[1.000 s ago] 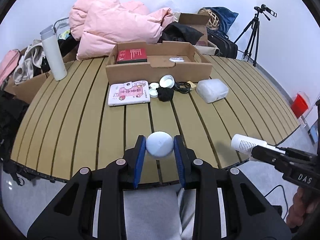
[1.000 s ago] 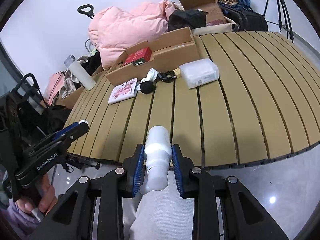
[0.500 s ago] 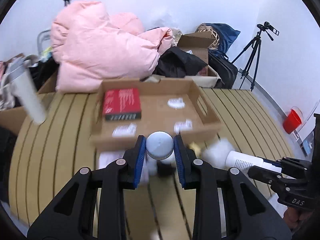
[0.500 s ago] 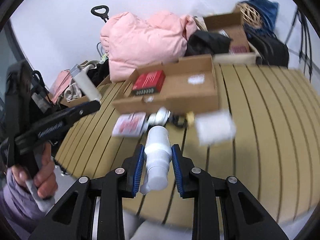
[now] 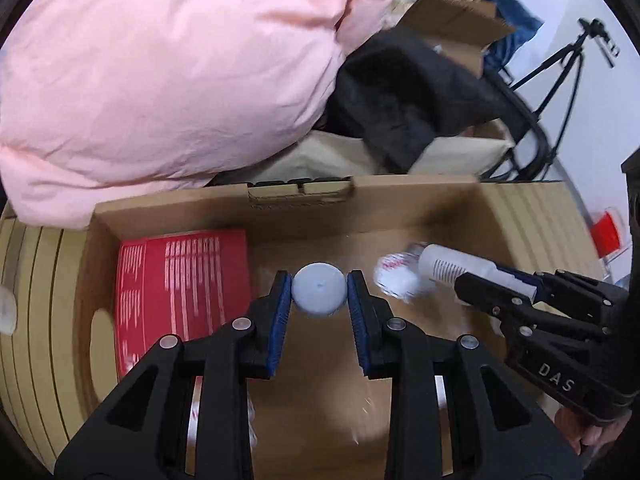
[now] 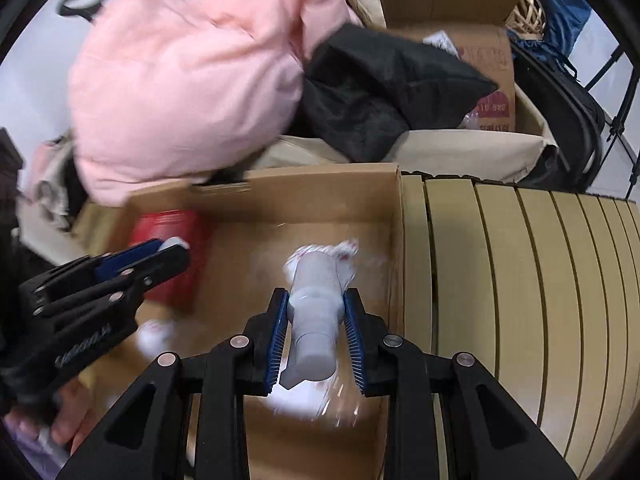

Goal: Organize objects
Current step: 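Lower the lid and bottle into the cardboard tray and open both grippers, then withdraw both grippers back from the tray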

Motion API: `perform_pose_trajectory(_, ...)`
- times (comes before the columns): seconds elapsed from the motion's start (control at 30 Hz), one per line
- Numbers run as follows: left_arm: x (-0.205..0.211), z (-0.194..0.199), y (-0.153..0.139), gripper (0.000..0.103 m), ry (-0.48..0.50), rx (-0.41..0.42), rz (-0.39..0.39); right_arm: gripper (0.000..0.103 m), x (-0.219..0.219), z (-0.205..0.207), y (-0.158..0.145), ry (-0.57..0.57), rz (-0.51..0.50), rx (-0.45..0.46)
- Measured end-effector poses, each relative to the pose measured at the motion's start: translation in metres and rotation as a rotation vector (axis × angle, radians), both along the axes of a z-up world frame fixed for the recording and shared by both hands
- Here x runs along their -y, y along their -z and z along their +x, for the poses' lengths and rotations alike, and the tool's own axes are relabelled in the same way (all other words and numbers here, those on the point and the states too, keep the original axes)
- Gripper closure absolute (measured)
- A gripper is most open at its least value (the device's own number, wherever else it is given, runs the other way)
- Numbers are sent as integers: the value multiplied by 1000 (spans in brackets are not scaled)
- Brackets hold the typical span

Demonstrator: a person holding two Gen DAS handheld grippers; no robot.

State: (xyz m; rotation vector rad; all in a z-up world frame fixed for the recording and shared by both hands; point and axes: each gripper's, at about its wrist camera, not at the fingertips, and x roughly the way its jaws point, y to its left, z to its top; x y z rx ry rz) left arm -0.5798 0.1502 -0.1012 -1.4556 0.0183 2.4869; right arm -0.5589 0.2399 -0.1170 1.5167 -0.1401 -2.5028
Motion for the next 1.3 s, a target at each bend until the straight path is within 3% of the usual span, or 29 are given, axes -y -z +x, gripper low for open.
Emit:
perform_pose_trajectory(0.1, -4, -14, 17, 77, 11, 44, -33, 72, -1, -17, 16, 45, 4, 19)
perform_pose_trajectory(0.2, -2, -14, 23, 60, 8, 74, -26, 71, 5, -24, 14, 24, 23, 4)
perform_pose_trajectory(0.27, 5, -4, 11, 51, -3, 34, 35, 64, 5, -22, 10, 6, -41, -2)
perform_pose_trajectory(0.37, 13, 25, -24, 40, 6, -42, 18, 27, -3, -7, -8, 31, -61, -48)
perform_pose_trajectory(0.4, 16, 32, -35, 32, 12, -67, 13, 21, -8, 1, -18, 38, -78, -69)
perform_pose_trajectory(0.5, 33, 84, -78, 12, -3, -197, -24, 21, -22, 43, -53, 21, -157, -140)
perform_pose_trajectory(0.57, 49, 134, -100, 7, -29, -296, -47, 21, -32, 83, -73, 12, -195, -204)
perform_pose_trajectory(0.63, 61, 172, -112, 2, -28, -341, -67, 21, -37, 125, -84, 14, -201, -235)
perform_pose_trajectory(0.73, 86, 240, -120, 0, -46, -380, -77, 21, -36, 193, -95, 1, -202, -258)
perform_pose_trajectory(0.83, 107, 299, -119, 0, -87, -418, -143, 21, -31, 252, -98, -30, -199, -272)
perform_pose_trajectory(0.9, 124, 331, -115, 0, -131, -398, -163, 21, -24, 289, -95, -49, -189, -267)
perform_pose_trajectory(1.03, 148, 390, -112, 0, -151, -341, -129, 21, -11, 354, -83, -61, -157, -246)
perform_pose_trajectory(1.2, 158, 435, -108, 0, -152, -354, -174, 21, 1, 411, -67, -108, -154, -236)
perform_pose_trajectory(1.3, 160, 437, -107, 0, -162, -344, -164, 21, 2, 423, -60, -96, -161, -200)
